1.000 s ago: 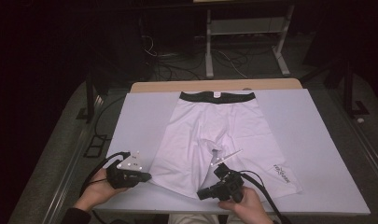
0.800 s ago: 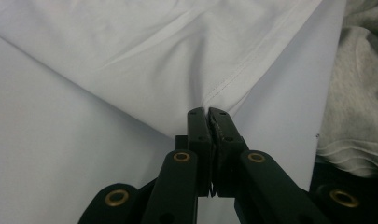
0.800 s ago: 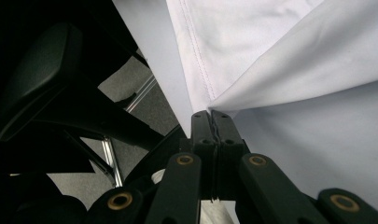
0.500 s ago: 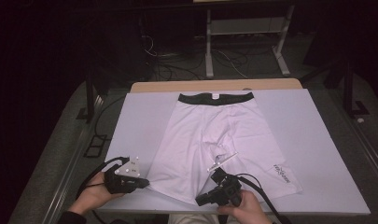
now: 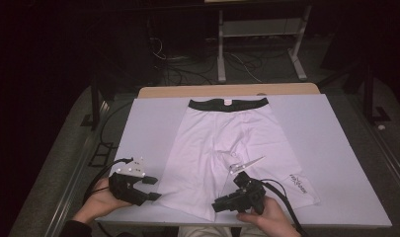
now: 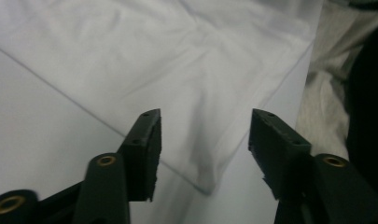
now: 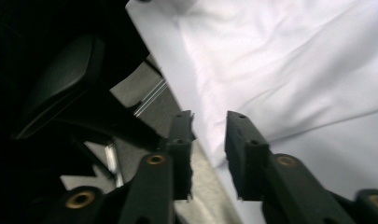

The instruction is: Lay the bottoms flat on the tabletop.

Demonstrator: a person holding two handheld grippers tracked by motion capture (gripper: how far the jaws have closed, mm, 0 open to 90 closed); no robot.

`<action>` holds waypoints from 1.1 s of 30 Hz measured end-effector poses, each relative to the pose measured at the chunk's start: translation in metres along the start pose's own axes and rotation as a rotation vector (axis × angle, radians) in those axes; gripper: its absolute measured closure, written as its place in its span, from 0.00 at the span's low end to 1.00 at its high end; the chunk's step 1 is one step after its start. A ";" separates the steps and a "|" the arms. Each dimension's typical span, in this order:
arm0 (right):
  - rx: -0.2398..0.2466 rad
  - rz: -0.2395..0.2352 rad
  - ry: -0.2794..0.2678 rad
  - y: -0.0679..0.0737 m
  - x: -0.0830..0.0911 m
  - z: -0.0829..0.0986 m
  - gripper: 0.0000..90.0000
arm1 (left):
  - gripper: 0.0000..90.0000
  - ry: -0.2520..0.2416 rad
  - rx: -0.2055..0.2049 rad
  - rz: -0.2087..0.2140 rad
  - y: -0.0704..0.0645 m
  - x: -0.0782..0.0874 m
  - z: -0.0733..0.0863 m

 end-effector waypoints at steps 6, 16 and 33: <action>0.026 0.068 -0.064 -0.013 0.026 -0.009 0.58 | 0.30 -0.056 0.004 0.017 0.001 -0.004 -0.018; 0.064 0.171 -0.137 -0.034 0.058 -0.019 0.39 | 0.08 -0.063 0.011 0.035 0.001 -0.019 -0.043; 0.045 0.241 -0.241 -0.075 0.107 -0.027 0.00 | 0.00 -0.208 0.021 0.025 0.013 -0.032 -0.088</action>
Point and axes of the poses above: each handheld gripper's, and its own axes: x roughly backward along the jaws, z roughly out of its underside, y roughly to its left, the point moved 8 cm from there along -x, roughly forward along the jaws, and after that the axes turned 8 degrees about z, right-handed, at the moved point
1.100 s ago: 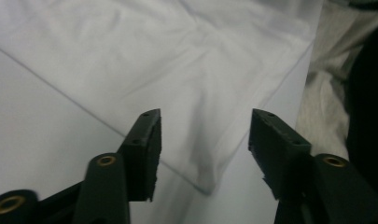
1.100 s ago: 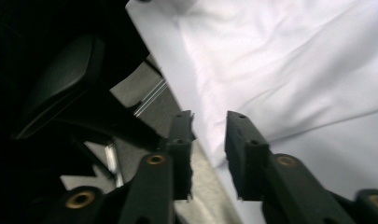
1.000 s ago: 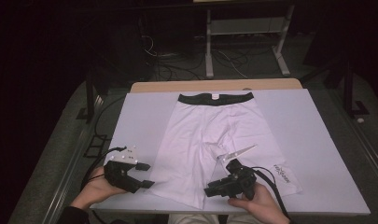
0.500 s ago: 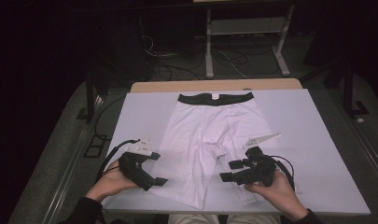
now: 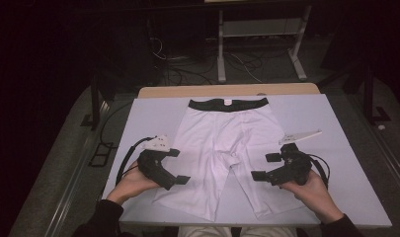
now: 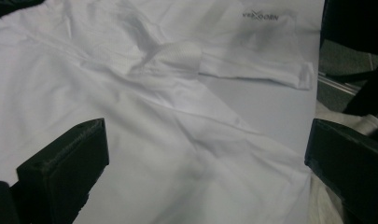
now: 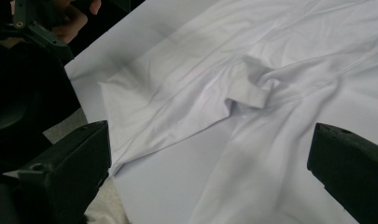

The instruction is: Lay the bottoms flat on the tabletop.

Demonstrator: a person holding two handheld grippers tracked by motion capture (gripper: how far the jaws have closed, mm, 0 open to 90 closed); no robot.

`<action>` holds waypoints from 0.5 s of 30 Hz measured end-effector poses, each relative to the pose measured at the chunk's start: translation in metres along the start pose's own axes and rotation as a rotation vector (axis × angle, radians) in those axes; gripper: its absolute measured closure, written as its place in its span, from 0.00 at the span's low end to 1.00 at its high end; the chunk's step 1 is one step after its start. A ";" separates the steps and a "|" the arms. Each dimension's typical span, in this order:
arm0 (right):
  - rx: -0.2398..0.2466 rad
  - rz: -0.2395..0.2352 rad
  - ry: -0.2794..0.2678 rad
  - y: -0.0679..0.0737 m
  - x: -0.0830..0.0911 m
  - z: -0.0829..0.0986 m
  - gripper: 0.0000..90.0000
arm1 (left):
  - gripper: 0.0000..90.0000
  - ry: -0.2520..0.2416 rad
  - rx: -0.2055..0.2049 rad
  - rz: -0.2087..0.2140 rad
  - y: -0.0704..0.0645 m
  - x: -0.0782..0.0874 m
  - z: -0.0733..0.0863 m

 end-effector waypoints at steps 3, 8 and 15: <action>-0.002 0.020 -0.033 -0.010 0.005 -0.002 0.00 | 0.00 -0.038 0.006 -0.013 0.002 -0.003 -0.005; -0.010 0.061 -0.078 -0.028 0.010 -0.002 0.00 | 0.00 -0.075 0.021 -0.020 0.006 -0.011 -0.009; -0.042 0.101 -0.117 -0.049 0.020 0.000 0.00 | 0.00 -0.151 0.053 -0.030 0.013 -0.017 -0.012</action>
Point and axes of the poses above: each handheld gripper's, and its own axes: x roughly backward along the jaws, z roughly out of its underside, y roughly to its left, the point moved 8 cm from there along -x, roughly forward along the jaws, and after that the axes turned 8 degrees about z, right-handed, at the moved point
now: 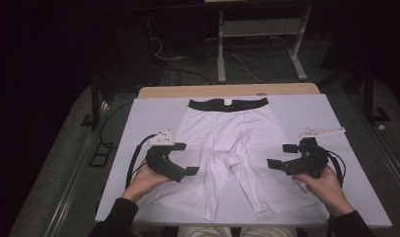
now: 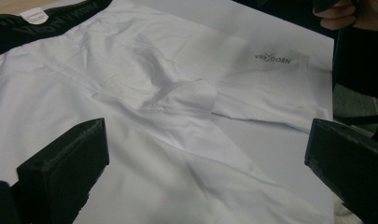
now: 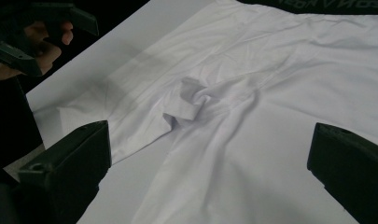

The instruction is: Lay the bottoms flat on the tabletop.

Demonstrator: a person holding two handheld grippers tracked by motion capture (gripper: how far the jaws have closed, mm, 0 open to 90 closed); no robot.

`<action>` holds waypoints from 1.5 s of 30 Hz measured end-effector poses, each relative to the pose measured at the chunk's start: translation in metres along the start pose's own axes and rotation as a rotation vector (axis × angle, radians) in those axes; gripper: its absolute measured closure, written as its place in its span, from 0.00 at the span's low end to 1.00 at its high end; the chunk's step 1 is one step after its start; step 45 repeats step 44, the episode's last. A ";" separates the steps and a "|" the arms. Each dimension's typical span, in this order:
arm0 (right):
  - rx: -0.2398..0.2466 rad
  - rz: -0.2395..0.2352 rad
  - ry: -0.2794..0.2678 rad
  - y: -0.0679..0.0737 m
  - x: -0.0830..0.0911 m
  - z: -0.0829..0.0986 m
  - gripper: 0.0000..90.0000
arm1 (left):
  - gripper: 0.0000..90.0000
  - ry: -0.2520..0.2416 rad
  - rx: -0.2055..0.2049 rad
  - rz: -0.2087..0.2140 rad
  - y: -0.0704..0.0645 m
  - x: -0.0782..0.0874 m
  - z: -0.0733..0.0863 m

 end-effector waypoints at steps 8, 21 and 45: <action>-0.032 0.021 -0.056 -0.016 0.010 0.002 0.00 | 0.00 -0.087 0.036 -0.051 0.007 0.007 0.012; -0.028 0.042 -0.114 -0.030 0.017 0.020 0.00 | 0.00 -0.158 0.045 -0.148 0.017 0.029 0.033; 0.056 0.160 -0.219 -0.059 0.038 0.043 0.00 | 0.00 -0.143 0.057 -0.230 0.028 0.045 0.053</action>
Point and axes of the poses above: each handheld gripper's, and its own axes: x roughly backward along the jaws, z roughly out of its underside, y roughly to its left, the point moved 8 cm from there along -x, roughly forward along the jaws, and after that the axes turned 8 degrees about z, right-handed, at the moved point
